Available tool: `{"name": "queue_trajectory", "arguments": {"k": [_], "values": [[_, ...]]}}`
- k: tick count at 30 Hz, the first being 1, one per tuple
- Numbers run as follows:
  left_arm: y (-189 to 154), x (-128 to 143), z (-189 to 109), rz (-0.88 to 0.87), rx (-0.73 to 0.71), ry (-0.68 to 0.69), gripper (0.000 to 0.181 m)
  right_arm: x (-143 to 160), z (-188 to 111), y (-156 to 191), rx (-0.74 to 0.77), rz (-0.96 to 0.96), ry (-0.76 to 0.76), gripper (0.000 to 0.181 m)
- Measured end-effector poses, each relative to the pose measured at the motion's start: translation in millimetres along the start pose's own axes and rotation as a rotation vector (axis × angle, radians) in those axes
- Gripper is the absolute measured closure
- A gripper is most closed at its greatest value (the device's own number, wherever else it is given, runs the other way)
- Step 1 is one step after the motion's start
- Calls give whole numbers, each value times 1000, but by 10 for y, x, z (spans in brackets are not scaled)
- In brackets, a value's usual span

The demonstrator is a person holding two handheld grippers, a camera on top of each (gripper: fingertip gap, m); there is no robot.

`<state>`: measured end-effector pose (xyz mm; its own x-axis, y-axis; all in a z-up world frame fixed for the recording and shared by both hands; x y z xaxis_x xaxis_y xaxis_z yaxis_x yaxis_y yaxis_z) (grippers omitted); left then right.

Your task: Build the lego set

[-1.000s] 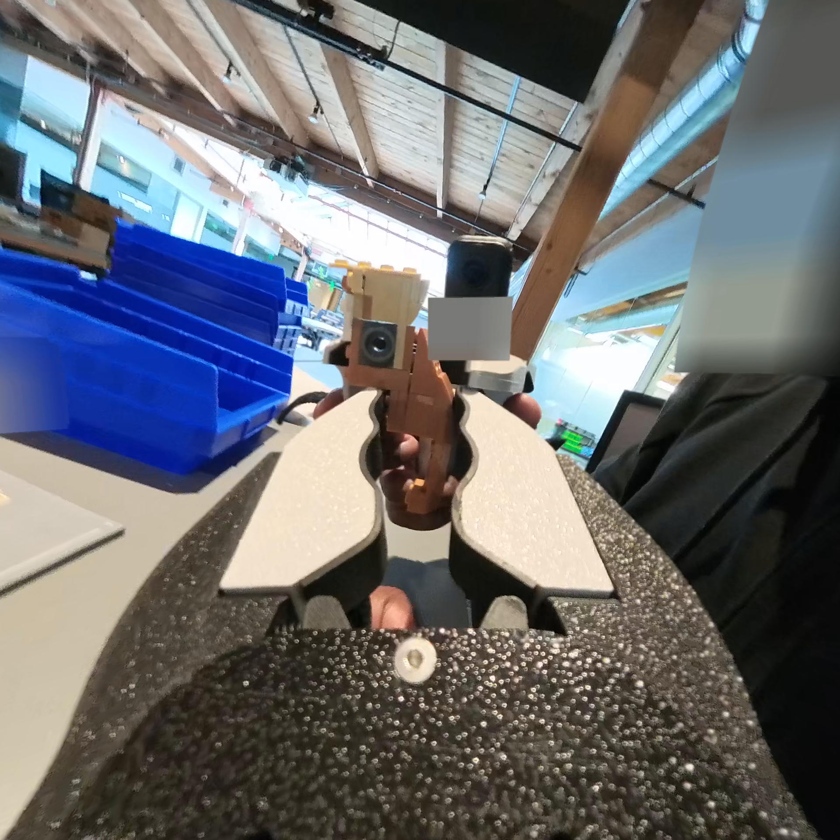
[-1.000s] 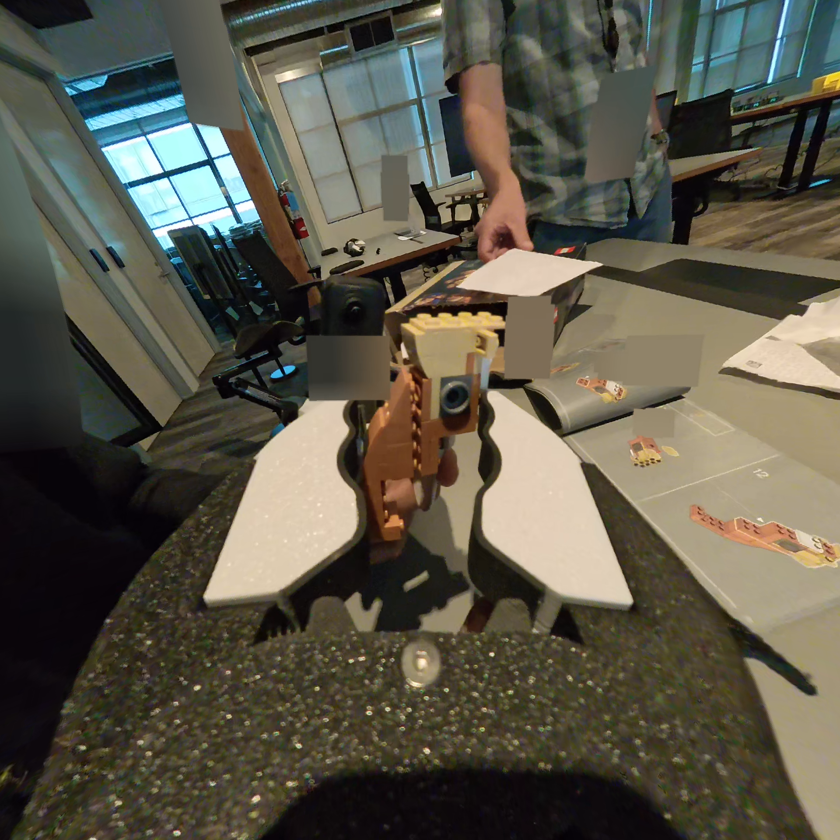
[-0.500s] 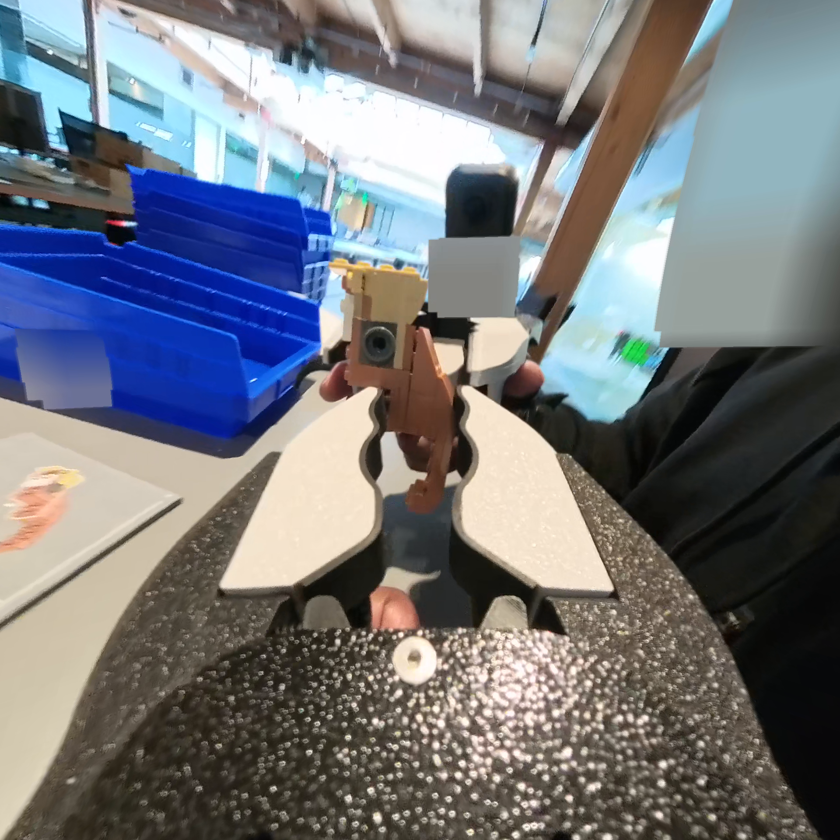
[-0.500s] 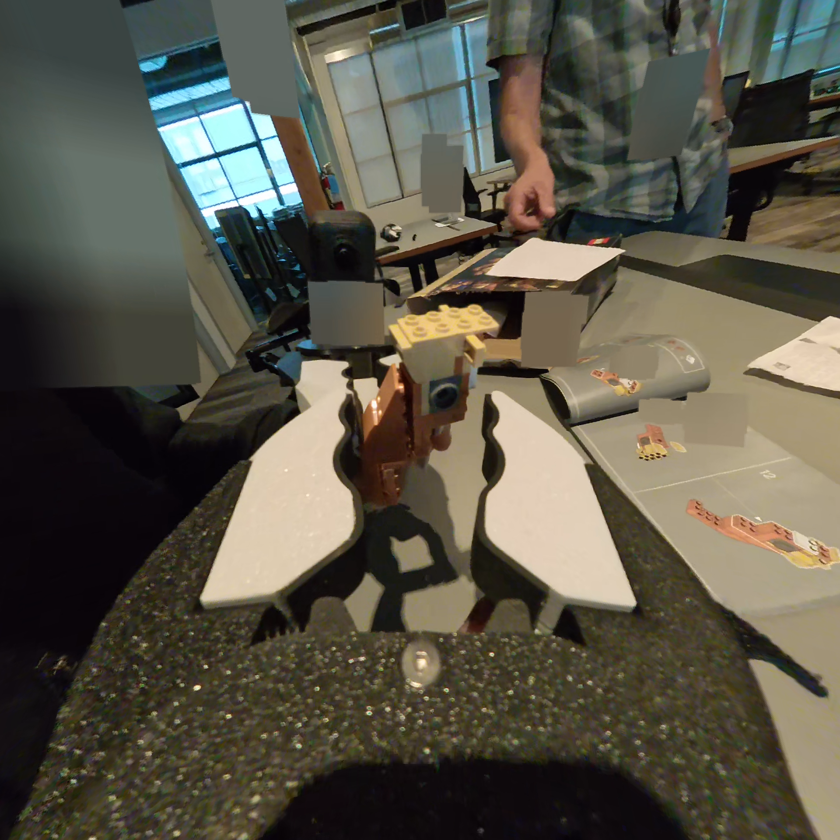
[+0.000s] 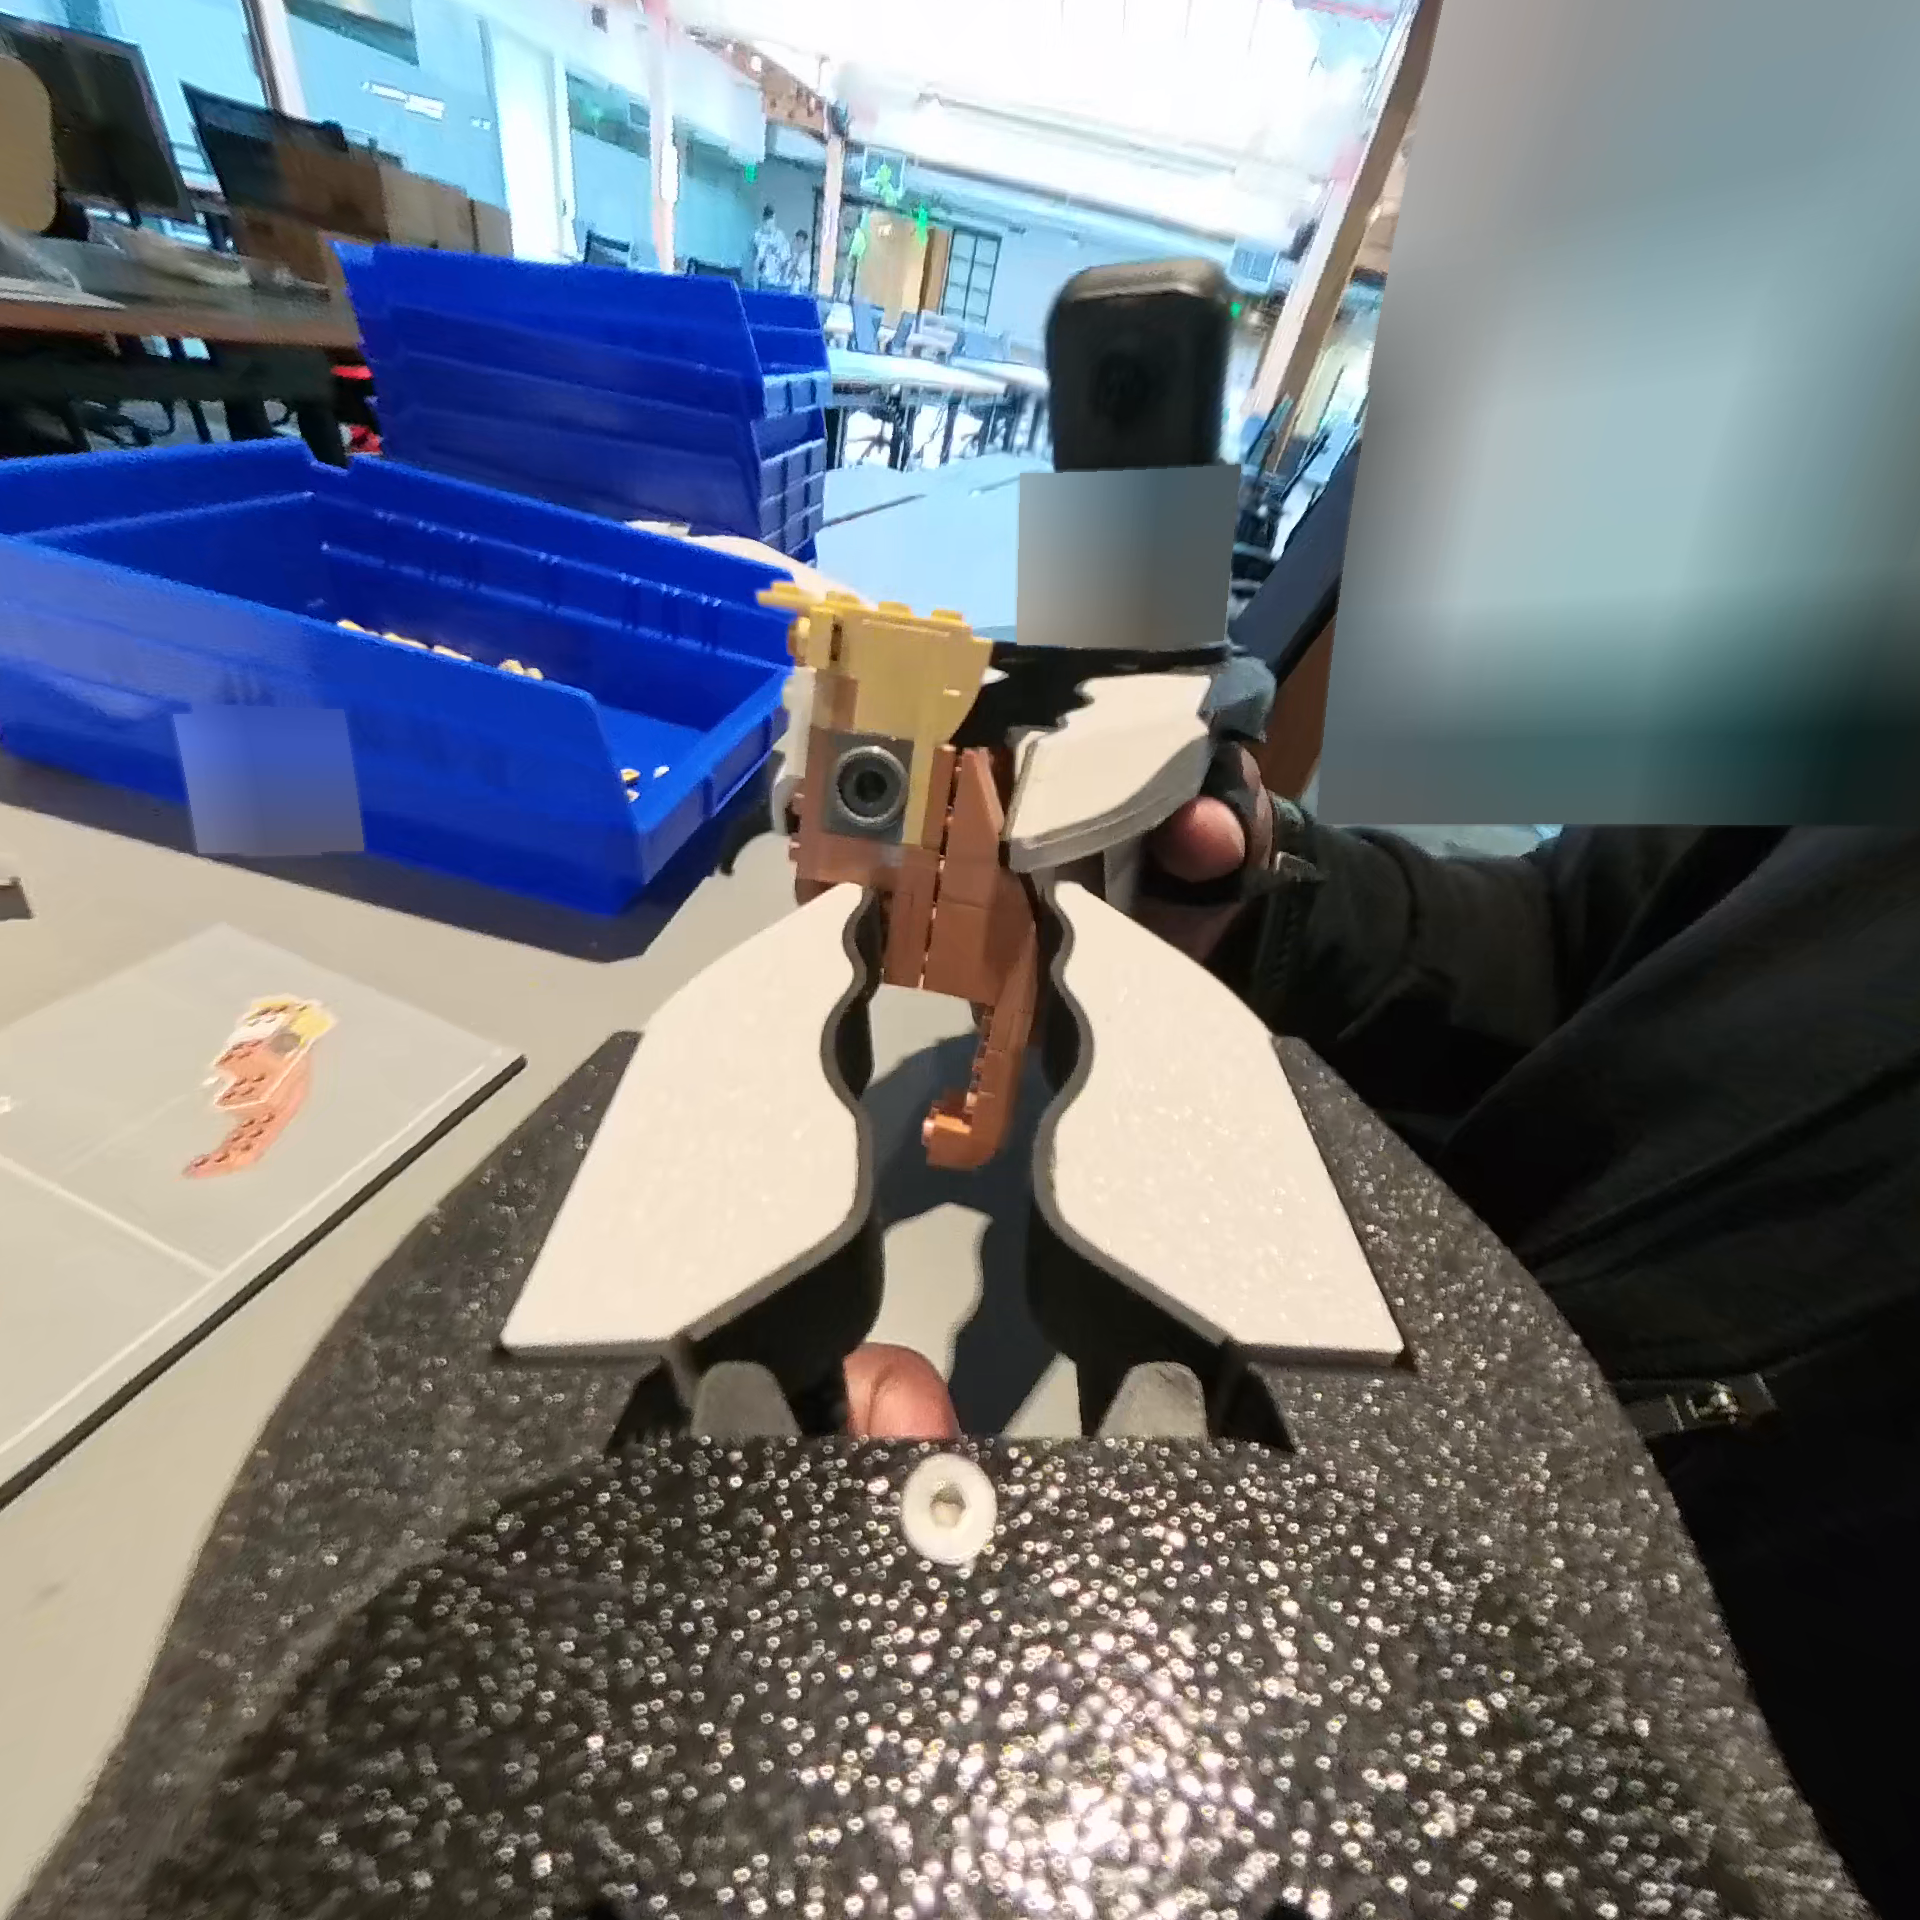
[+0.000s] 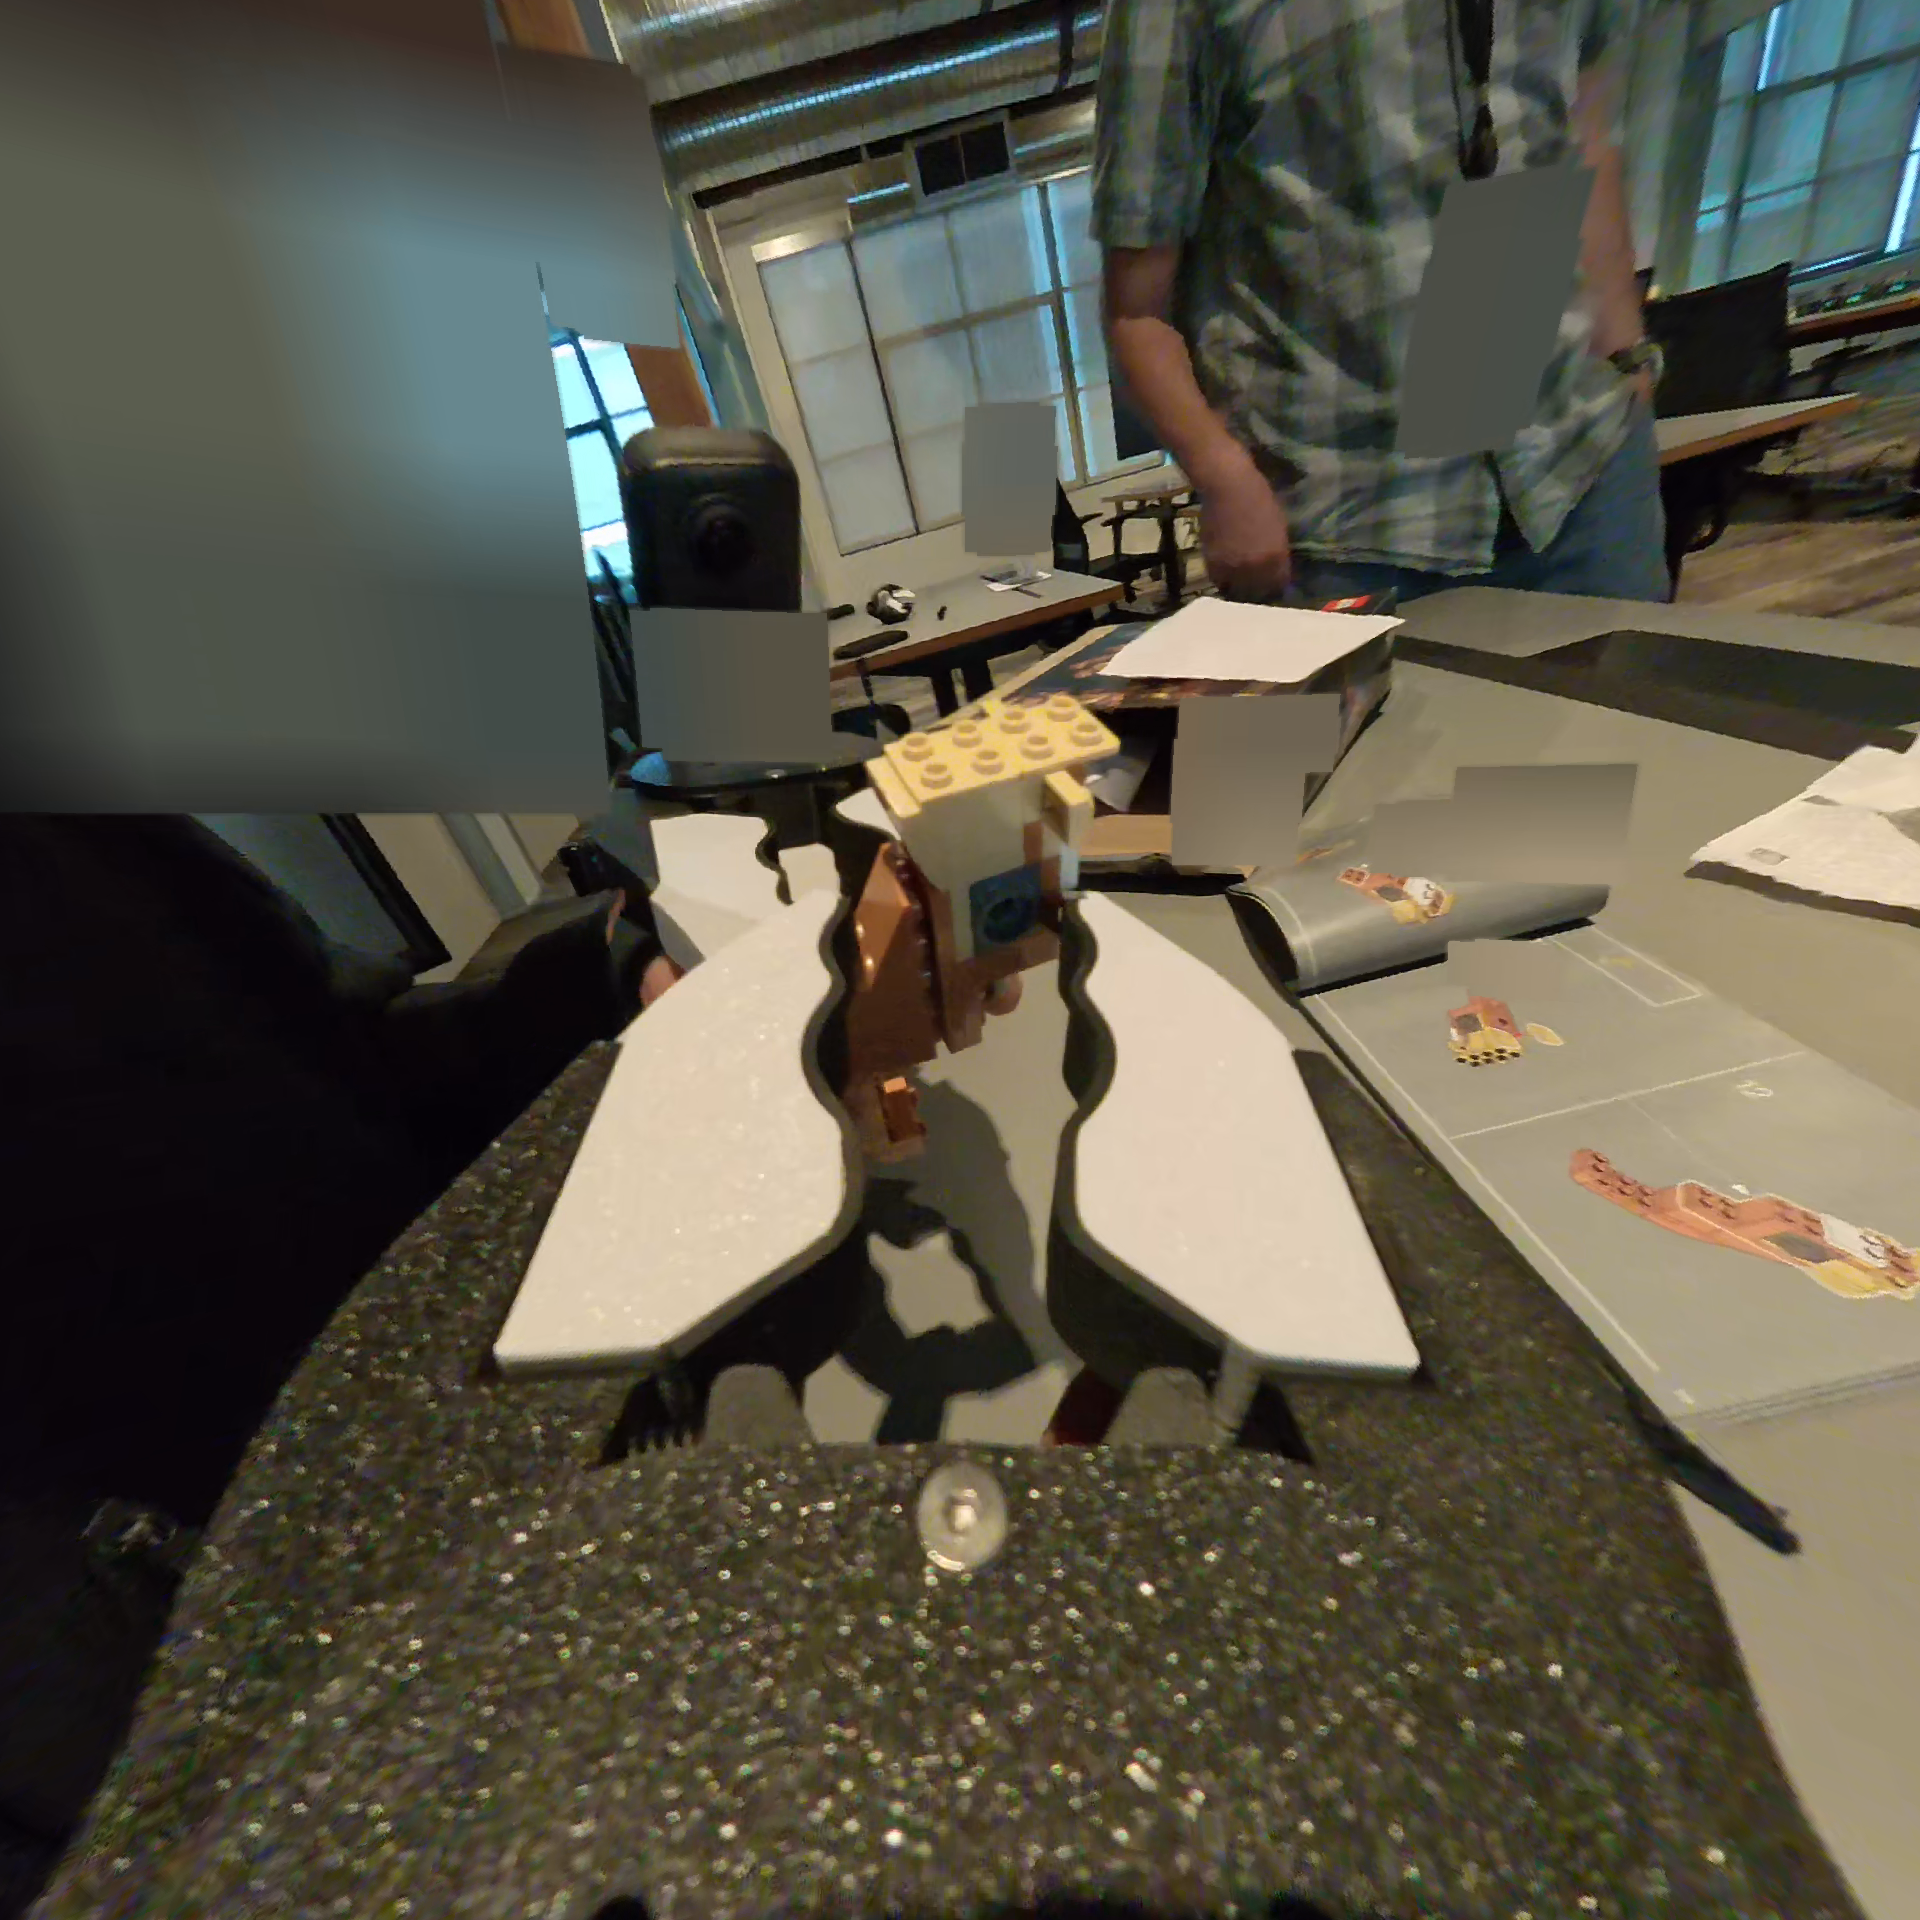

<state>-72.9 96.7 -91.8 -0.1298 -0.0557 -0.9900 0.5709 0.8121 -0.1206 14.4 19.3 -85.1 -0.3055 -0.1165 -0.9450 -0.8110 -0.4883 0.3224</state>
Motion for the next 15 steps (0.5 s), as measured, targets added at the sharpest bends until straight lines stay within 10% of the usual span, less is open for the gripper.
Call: {"name": "queue_trajectory", "arguments": {"k": [15], "values": [[-104, 10, 97, -47, -108, 116, 152, 174, -85, 9, 33, 6, -181, 145]]}}
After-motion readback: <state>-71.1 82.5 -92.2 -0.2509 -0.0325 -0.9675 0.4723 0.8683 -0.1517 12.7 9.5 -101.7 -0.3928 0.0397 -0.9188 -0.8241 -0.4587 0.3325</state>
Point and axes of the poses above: each gripper's, where its closed fingertips meet, z out along the fingers, x out of its underside, y = z × x across the jaws, the point moved 7 cm from there along -z, back along the fingers, and after that the axes turned 5 degrees about z, right-handed, at the moved point
